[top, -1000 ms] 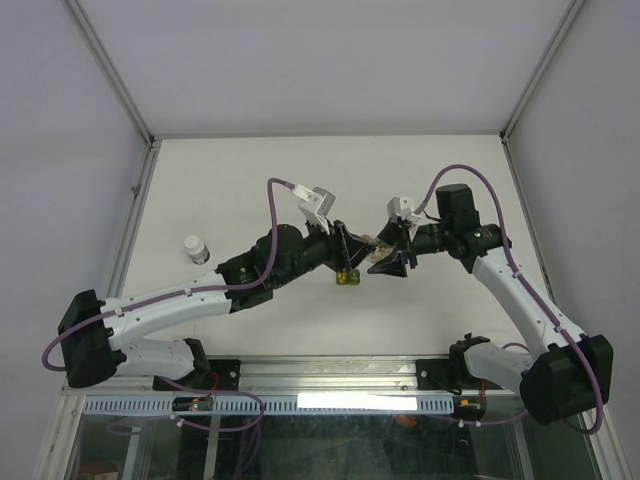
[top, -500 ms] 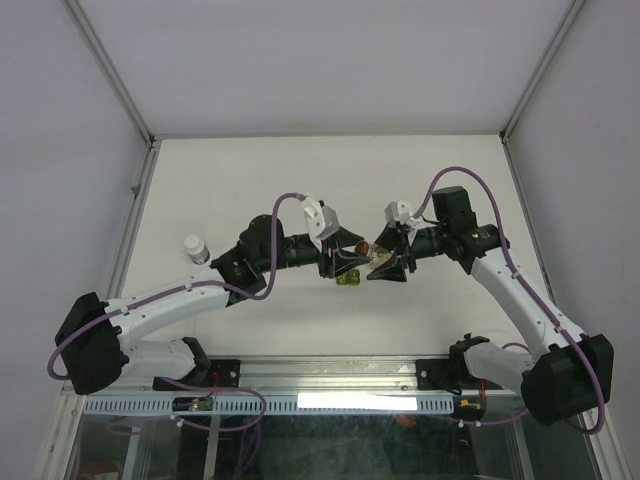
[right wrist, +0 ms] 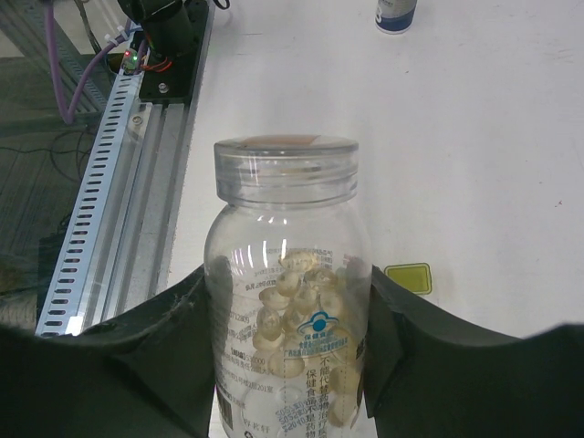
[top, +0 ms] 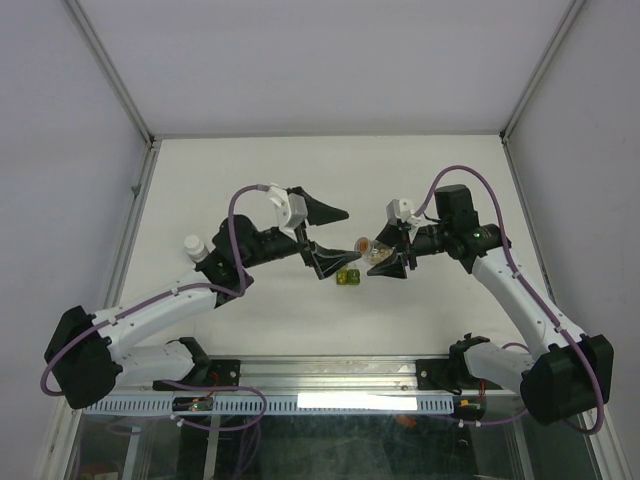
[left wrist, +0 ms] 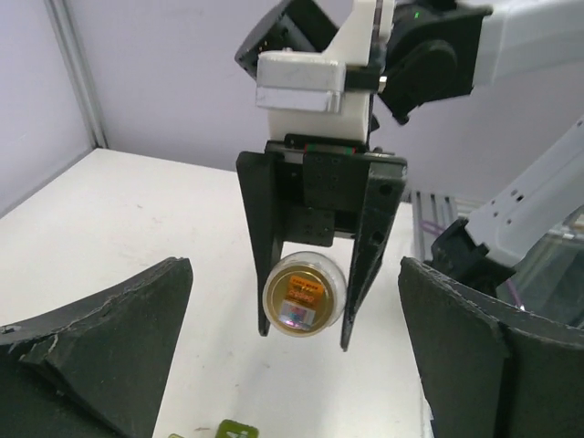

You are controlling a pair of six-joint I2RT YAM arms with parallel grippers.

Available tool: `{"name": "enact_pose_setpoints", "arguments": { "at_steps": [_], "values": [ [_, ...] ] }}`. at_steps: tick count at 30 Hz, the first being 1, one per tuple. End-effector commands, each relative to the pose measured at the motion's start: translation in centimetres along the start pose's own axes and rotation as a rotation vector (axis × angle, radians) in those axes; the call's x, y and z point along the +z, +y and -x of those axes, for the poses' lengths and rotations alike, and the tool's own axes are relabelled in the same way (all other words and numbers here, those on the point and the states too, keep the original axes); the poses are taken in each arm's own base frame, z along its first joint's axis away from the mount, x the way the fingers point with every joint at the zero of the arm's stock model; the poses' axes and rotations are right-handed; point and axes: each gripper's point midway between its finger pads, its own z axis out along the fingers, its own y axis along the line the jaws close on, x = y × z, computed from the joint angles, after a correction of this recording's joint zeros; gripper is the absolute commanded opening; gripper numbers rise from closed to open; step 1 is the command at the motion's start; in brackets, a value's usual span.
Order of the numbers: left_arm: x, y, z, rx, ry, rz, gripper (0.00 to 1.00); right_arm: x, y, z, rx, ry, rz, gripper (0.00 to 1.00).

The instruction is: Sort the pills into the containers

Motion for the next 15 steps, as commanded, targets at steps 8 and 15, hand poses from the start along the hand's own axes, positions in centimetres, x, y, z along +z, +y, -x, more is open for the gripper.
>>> {"name": "enact_pose_setpoints", "arguments": {
  "at_steps": [8,15],
  "values": [
    [-4.4,-0.5,4.1,-0.508,-0.249,0.179,0.92,-0.3,-0.6,2.2,-0.082,-0.029,-0.014,0.00],
    [-2.8,0.8,1.2,-0.491,-0.082,0.471,0.89,-0.4,-0.7,2.2,-0.082,-0.029,-0.016,0.00]
  ]
}}
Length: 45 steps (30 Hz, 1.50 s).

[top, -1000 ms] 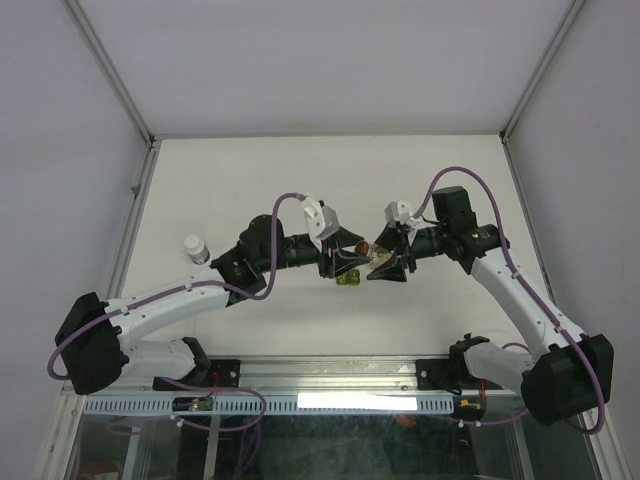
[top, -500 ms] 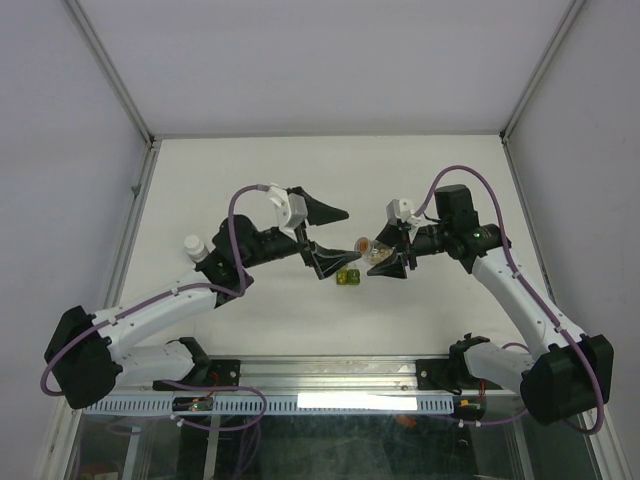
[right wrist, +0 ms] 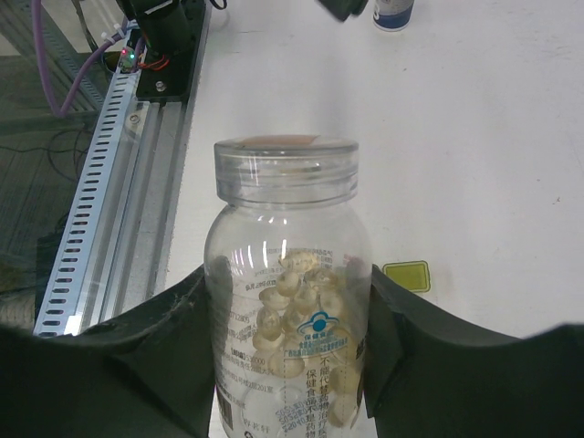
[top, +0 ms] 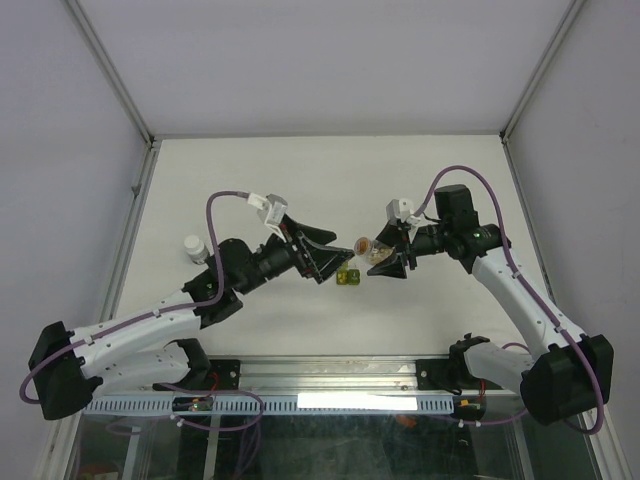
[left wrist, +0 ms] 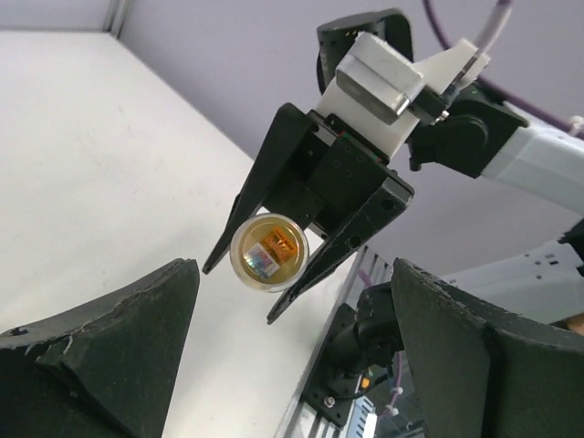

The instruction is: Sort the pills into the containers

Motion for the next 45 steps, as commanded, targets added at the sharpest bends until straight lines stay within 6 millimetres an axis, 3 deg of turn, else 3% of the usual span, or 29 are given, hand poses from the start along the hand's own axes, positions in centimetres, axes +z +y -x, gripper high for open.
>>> {"name": "enact_pose_setpoints", "arguments": {
  "at_steps": [1,6,12,19,33,36,39,43,45],
  "values": [
    [1.5,0.7,0.6,0.025,-0.007,0.216,0.88,-0.3,-0.6,2.2,-0.080,-0.034,-0.010,0.00],
    [3.3,1.2,-0.5,0.040,0.053,0.268,0.86,-0.3,-0.6,2.2,-0.079,-0.032,-0.010,0.00],
    [4.9,0.8,-1.5,0.033,0.099,0.244,0.72,-0.3,-0.6,2.1,-0.078,-0.031,-0.011,0.00],
    [5.4,-0.2,-2.4,0.013,0.133,0.202,0.65,-0.3,-0.6,2.2,-0.079,-0.031,-0.012,0.00],
    [5.2,-1.4,-4.9,0.022,0.250,0.106,0.18,-0.3,-0.6,2.2,-0.081,-0.032,-0.012,0.00],
    [4.7,-2.5,-5.9,0.145,0.291,-0.029,0.17,-0.3,-0.6,2.3,-0.083,-0.034,-0.012,0.00],
    [3.4,-4.0,-8.2,0.374,0.366,-0.297,0.16,-0.3,-0.6,2.3,-0.082,-0.035,-0.010,0.00],
    [2.5,-2.5,-9.1,0.620,0.405,-0.515,0.18,-0.4,-0.5,2.3,-0.080,-0.035,-0.011,0.00],
    [2.8,-1.4,-8.1,0.672,0.394,-0.545,0.23,-0.4,-0.5,2.4,-0.082,-0.035,-0.014,0.00]
  ]
}}
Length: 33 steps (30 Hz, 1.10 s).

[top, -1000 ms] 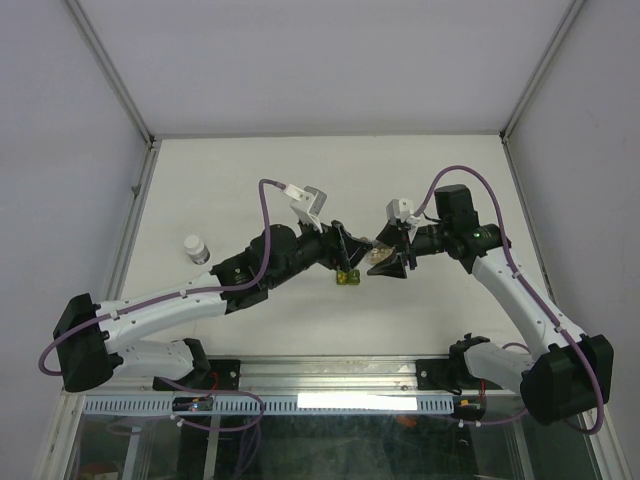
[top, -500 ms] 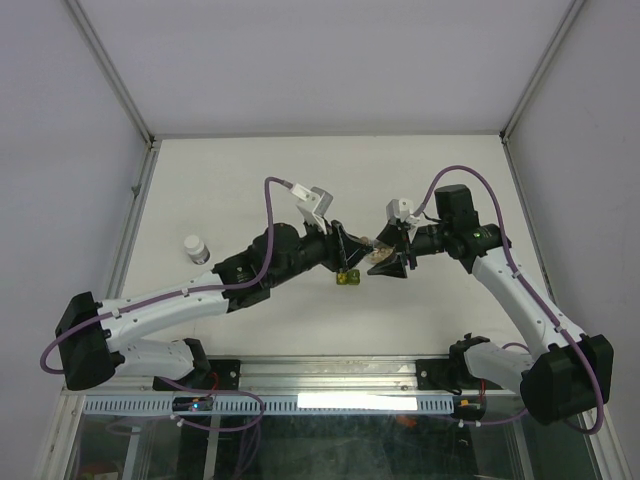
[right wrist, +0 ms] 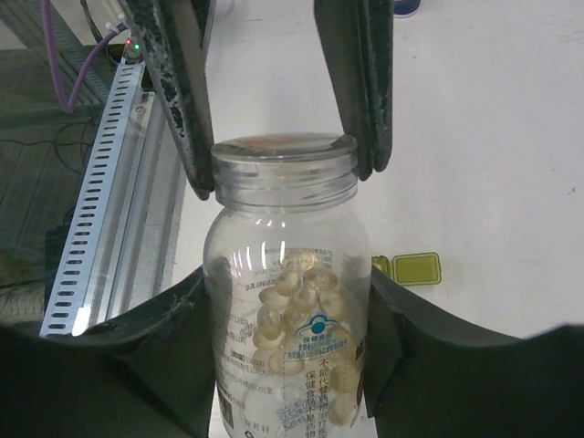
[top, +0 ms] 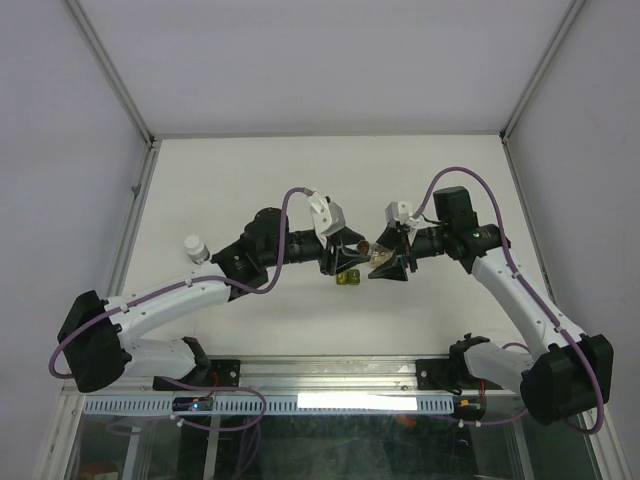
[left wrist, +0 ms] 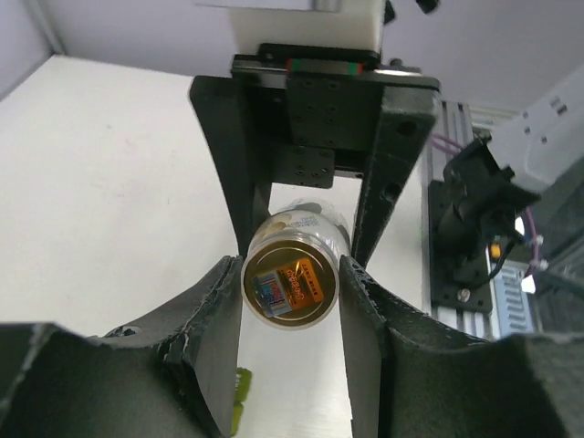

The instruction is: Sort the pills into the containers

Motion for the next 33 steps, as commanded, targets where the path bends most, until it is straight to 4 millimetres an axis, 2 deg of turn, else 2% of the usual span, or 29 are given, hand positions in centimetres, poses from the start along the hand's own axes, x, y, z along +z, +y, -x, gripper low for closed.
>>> {"name": "enact_pose_setpoints", "arguments": {
  "at_steps": [1,3,6,7,8,11,17,19,22,24,27,29,30,33],
  "values": [
    [-0.4,-2.1,-1.2,0.278,0.012,-0.320,0.25,-0.3,-0.9,2.8,-0.106,-0.045,-0.022,0.00],
    [-0.3,-0.9,0.2,0.279,-0.007,-0.292,0.34,-0.3,-1.0,2.7,-0.105,-0.044,-0.024,0.00],
    [-0.3,1.0,3.4,0.239,-0.086,-0.144,0.78,-0.3,-1.1,2.6,-0.102,-0.041,-0.024,0.00],
    [-0.7,1.3,4.3,0.216,-0.122,-0.099,0.96,-0.3,-1.1,2.6,-0.102,-0.041,-0.024,0.00],
    [-1.1,1.8,4.7,0.187,-0.150,-0.049,0.99,-0.3,-1.1,2.6,-0.102,-0.040,-0.025,0.00],
    [-2.7,2.1,6.2,0.086,-0.217,0.034,0.99,-0.3,-1.1,2.6,-0.101,-0.040,-0.023,0.00],
    [-5.9,0.9,6.8,-0.194,-0.302,0.085,0.99,-0.2,-1.2,2.4,-0.095,-0.037,-0.022,0.00],
    [-6.6,0.8,6.7,-0.371,-0.337,0.104,0.99,-0.2,-1.2,2.4,-0.095,-0.036,-0.023,0.00],
    [-7.2,0.8,6.1,-0.523,-0.354,0.121,0.95,-0.2,-1.2,2.3,-0.093,-0.034,-0.024,0.00],
    [-7.1,1.8,5.0,-0.568,-0.324,0.207,0.90,-0.2,-1.3,2.2,-0.089,-0.033,-0.023,0.00],
    [-5.8,2.0,3.5,-0.533,-0.239,0.341,0.84,-0.2,-1.4,2.1,-0.088,-0.030,-0.025,0.00],
    [-4.8,1.9,3.1,-0.491,-0.181,0.414,0.82,-0.2,-1.4,2.1,-0.087,-0.029,-0.026,0.00],
    [-4.3,2.0,3.7,-0.476,-0.172,0.437,0.79,-0.2,-1.5,2.0,-0.085,-0.027,-0.028,0.00],
    [-2.9,2.0,3.2,-0.451,-0.108,0.455,0.70,-0.1,-1.5,2.0,-0.083,-0.024,-0.030,0.00]
  ]
}}
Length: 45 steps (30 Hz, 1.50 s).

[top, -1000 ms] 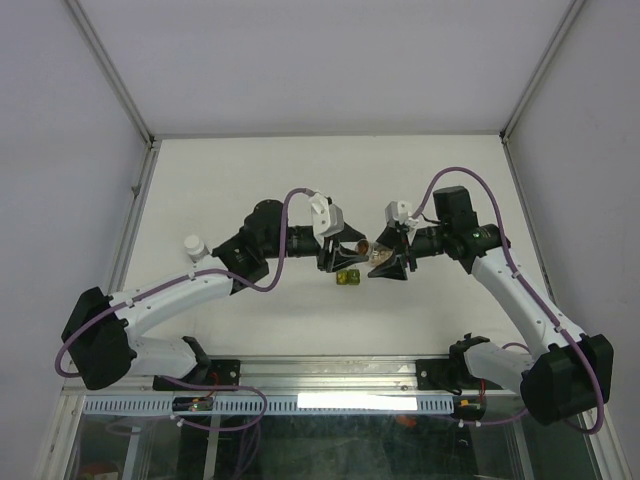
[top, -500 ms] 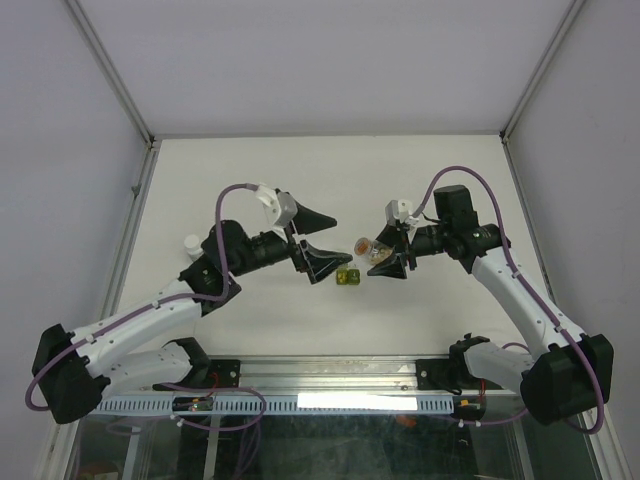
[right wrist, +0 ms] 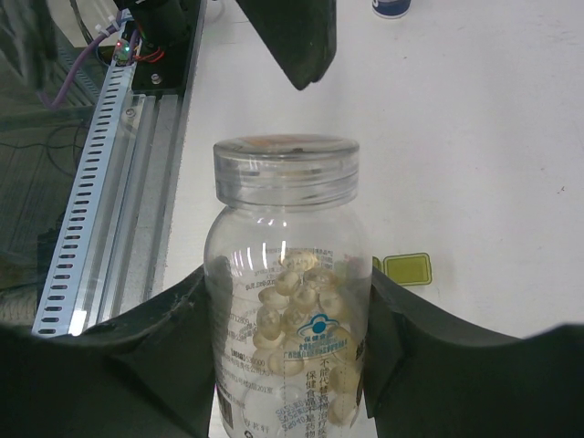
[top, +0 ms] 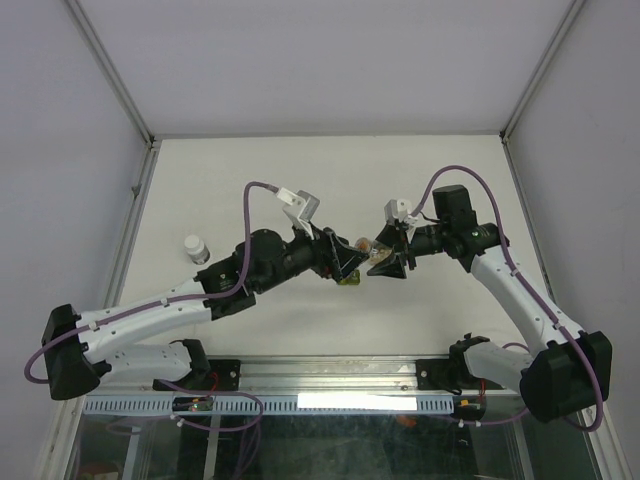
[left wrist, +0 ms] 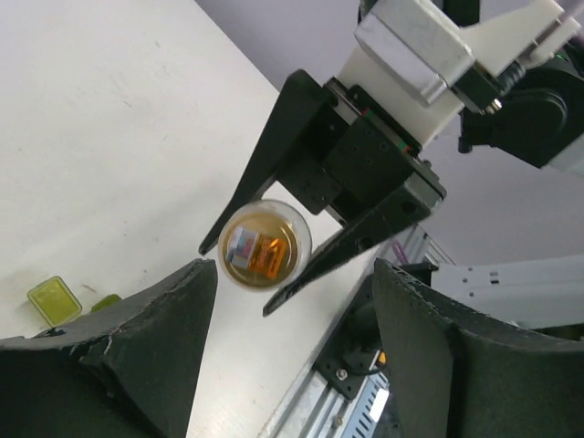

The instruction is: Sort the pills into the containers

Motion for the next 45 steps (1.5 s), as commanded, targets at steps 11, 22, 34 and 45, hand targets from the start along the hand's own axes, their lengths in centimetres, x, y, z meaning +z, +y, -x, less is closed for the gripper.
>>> {"name": "enact_pose_setpoints", "arguments": {
  "at_steps": [11,22,34,45],
  "values": [
    [3.7,-0.3,0.8,0.090,0.039,0.098,0.54,-0.3,-0.8,2.1,-0.076,-0.032,-0.014,0.00],
    [3.6,-1.8,-0.8,0.080,0.115,0.001,0.31,-0.3,-0.7,2.3,-0.081,-0.035,-0.013,0.00],
    [-0.6,-3.8,-5.4,0.865,0.155,-0.679,0.15,-0.4,-0.5,2.6,-0.089,-0.043,-0.010,0.00],
    [-0.6,-1.0,5.5,0.648,-0.176,-0.265,0.99,-0.4,-0.5,2.6,-0.091,-0.042,-0.012,0.00]
  ]
}}
